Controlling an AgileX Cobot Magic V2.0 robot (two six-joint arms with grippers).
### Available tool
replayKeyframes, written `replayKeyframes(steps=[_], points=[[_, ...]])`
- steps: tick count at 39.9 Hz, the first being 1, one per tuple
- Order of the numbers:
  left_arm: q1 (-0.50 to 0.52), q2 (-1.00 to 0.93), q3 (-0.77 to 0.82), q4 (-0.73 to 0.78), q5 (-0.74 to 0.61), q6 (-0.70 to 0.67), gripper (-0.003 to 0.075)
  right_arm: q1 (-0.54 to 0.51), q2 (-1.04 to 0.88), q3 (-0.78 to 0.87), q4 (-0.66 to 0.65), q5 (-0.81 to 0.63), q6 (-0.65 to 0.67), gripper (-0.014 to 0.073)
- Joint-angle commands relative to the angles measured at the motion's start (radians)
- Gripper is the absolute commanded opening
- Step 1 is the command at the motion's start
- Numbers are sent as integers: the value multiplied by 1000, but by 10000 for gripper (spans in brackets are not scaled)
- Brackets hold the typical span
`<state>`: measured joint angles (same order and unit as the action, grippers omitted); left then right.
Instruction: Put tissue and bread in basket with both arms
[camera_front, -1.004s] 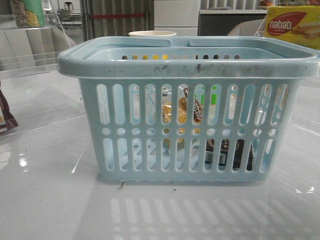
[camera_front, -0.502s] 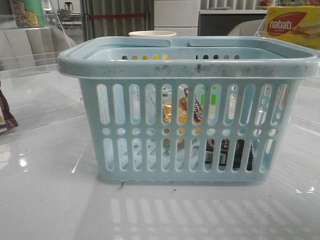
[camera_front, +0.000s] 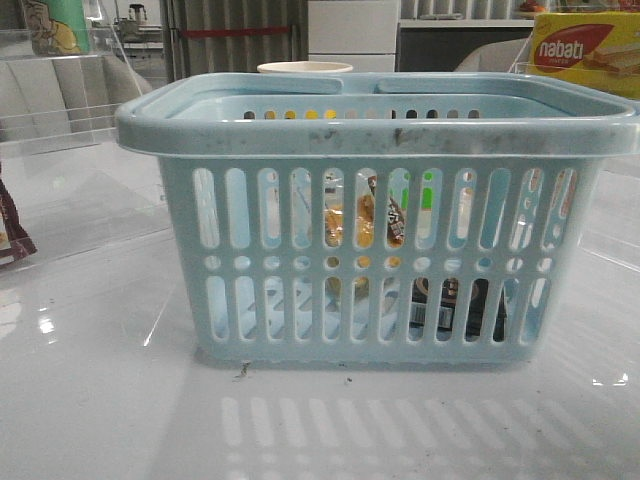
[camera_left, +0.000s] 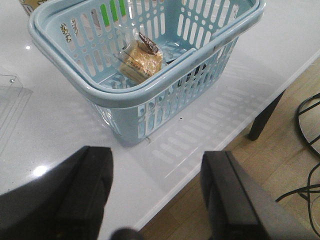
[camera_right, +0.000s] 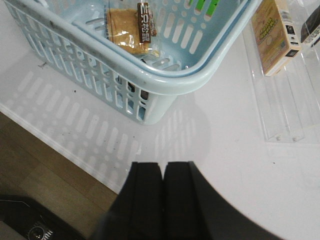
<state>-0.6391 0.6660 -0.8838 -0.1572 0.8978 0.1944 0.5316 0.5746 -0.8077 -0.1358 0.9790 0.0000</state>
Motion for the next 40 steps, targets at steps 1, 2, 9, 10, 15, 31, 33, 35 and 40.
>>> replayKeyframes(steps=[1, 2, 9, 10, 15, 31, 33, 35, 40], points=[[-5, 0, -28, -11, -87, -11, 455, -1, 2, -26, -23, -61, -6, 58], [-5, 0, -28, -11, -89, -11, 455, -1, 2, -26, -23, -61, -6, 58], [-5, 0, -28, -11, -76, -11, 305, -1, 2, -26, -23, -61, -6, 58], [-5, 0, -28, -11, -75, -11, 258, -1, 2, -26, -23, -61, -6, 58], [-5, 0, -28, -11, -79, -11, 94, -1, 2, -26, -23, -61, -6, 58], [-5, 0, -28, -11, -79, -11, 97, -1, 2, -26, -23, -60, -6, 58], [-5, -9, -22, -11, -87, -11, 97, -1, 2, -26, -23, -60, -6, 58], [10, -21, -14, -13, -86, -11, 97, -1, 2, -26, -23, -60, -6, 58], [124, -77, 44, -9, -193, -4, 97, -1, 2, -26, -23, -54, -6, 58]])
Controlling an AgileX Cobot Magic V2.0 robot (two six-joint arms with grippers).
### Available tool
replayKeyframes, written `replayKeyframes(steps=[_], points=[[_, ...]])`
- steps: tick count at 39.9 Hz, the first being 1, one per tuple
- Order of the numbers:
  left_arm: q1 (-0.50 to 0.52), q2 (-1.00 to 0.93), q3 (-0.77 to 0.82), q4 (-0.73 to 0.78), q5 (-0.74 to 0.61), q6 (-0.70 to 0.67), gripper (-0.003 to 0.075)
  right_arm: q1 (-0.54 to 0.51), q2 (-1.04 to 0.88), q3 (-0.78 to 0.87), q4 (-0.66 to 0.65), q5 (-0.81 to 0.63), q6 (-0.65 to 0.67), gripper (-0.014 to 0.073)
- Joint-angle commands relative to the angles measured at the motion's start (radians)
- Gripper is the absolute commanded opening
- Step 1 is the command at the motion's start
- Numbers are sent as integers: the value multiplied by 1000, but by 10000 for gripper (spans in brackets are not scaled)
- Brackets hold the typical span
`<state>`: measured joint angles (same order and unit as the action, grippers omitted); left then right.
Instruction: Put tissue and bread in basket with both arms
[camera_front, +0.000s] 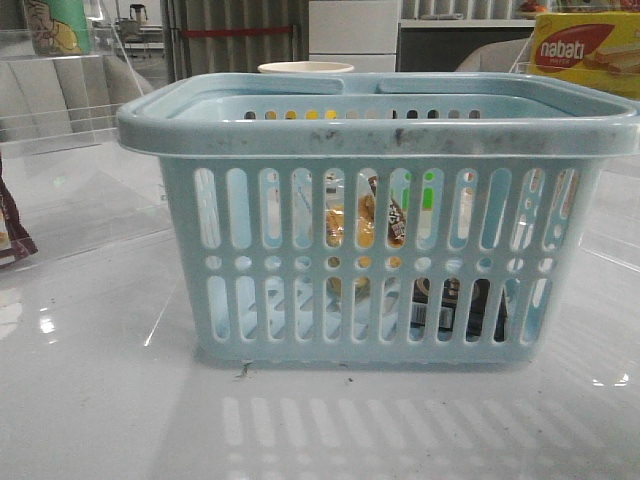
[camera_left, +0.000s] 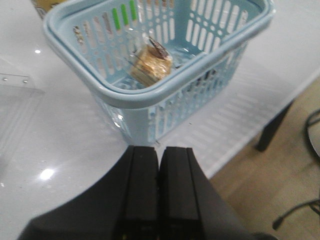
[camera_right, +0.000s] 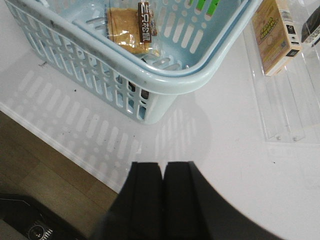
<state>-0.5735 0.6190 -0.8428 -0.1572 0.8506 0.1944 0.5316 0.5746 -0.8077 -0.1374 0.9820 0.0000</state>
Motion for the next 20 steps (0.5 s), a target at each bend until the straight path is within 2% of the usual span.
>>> replayKeyframes(steps=[1, 8, 14, 20], points=[[91, -44, 28, -10, -192, -4, 97, -1, 2, -26, -22, -56, -6, 58], [294, -202, 236, -44, -429, -4, 97, -1, 2, -26, -22, -49, -6, 58], [418, -330, 416, -60, -523, -4, 97, -1, 2, -26, -22, -49, -6, 58], [474, -389, 547, -64, -584, -4, 97, -1, 2, -26, -22, -49, -6, 58]])
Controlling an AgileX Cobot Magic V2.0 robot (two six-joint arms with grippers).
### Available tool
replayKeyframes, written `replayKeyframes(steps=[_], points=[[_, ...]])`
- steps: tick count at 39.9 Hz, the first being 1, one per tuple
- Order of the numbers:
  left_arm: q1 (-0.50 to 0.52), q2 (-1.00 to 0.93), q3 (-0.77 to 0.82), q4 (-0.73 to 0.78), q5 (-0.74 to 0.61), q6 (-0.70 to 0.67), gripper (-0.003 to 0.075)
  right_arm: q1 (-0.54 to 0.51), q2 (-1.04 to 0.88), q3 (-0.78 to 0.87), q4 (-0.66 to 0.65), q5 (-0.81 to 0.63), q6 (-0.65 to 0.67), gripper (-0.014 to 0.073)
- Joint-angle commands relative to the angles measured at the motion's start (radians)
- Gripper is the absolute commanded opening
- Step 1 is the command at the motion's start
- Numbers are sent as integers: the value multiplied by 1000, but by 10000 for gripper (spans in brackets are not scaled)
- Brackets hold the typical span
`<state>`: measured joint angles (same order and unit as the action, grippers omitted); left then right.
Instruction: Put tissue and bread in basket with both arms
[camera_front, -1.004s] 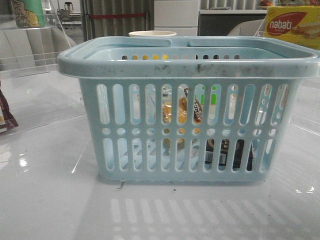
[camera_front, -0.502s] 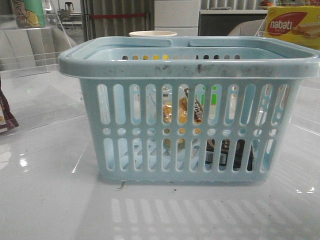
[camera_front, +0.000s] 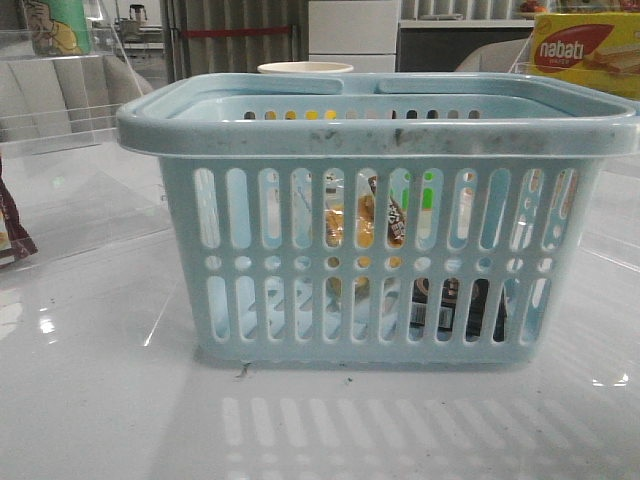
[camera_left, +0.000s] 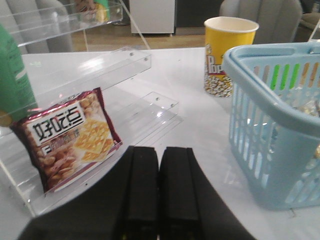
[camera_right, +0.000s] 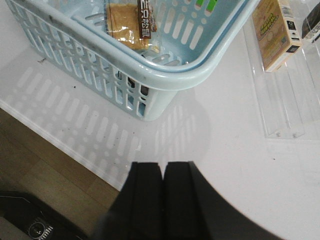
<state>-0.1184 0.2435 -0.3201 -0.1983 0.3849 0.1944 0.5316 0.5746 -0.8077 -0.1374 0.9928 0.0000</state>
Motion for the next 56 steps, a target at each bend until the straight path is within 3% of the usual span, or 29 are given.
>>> replayKeyframes(steps=[1, 15, 25, 56], points=[[26, -24, 40, -32, -122, -4, 97, -1, 2, -26, -22, -59, -6, 58], [63, -248, 230, 82, -204, -88, 97, -1, 2, -26, -22, -59, -6, 58], [63, -269, 328, 131, -340, -142, 97, -1, 2, -26, -22, -56, -6, 58], [63, -269, 327, 127, -377, -49, 97, -1, 2, -26, -22, -56, -6, 58]])
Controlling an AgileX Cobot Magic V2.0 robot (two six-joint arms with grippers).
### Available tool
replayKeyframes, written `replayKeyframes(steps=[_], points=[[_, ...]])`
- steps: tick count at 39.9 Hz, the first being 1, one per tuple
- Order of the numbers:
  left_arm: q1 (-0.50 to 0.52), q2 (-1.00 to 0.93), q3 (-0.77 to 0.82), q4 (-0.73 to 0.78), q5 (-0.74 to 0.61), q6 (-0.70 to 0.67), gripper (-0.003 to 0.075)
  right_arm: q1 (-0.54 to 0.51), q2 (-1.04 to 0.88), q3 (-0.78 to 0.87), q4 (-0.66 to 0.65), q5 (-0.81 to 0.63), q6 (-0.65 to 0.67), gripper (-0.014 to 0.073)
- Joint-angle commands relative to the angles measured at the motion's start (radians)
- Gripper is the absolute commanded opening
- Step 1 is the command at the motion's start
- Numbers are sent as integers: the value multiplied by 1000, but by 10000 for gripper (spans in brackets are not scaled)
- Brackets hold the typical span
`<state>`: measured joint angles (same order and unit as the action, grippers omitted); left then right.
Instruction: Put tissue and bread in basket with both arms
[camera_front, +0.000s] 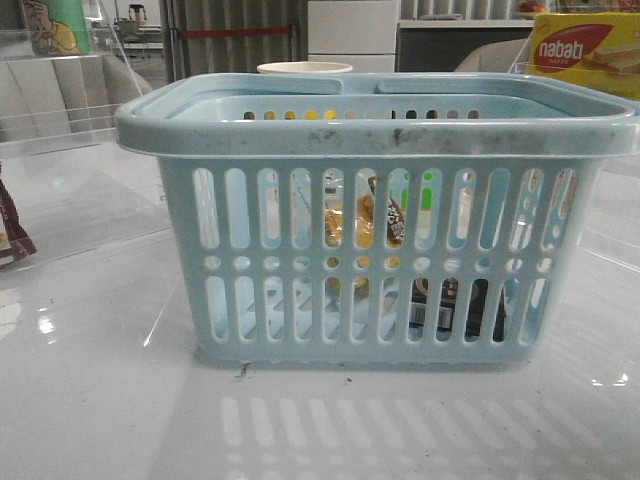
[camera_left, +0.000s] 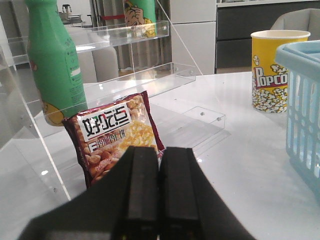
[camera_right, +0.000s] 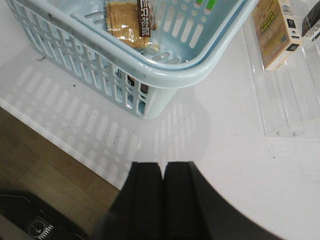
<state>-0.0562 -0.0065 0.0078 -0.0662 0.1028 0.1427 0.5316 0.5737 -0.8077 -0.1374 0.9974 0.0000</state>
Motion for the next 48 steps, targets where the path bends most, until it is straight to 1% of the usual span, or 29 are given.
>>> replayKeyframes(steps=[1, 41, 42, 44, 48], points=[[1, -19, -1, -5, -93, 2, 97, -1, 3, -26, -22, -60, -6, 58], [1, -17, -1, -6, -93, 2, 97, -1, -11, -24, -22, -62, -6, 58], [1, -17, -1, -6, -93, 2, 97, -6, -20, -19, -30, -68, -6, 58], [1, -17, -1, -6, -93, 2, 97, -30, -42, 5, -33, -133, -6, 58], [1, -17, -1, -6, -93, 2, 97, -97, -105, 85, 1, -338, -6, 58]])
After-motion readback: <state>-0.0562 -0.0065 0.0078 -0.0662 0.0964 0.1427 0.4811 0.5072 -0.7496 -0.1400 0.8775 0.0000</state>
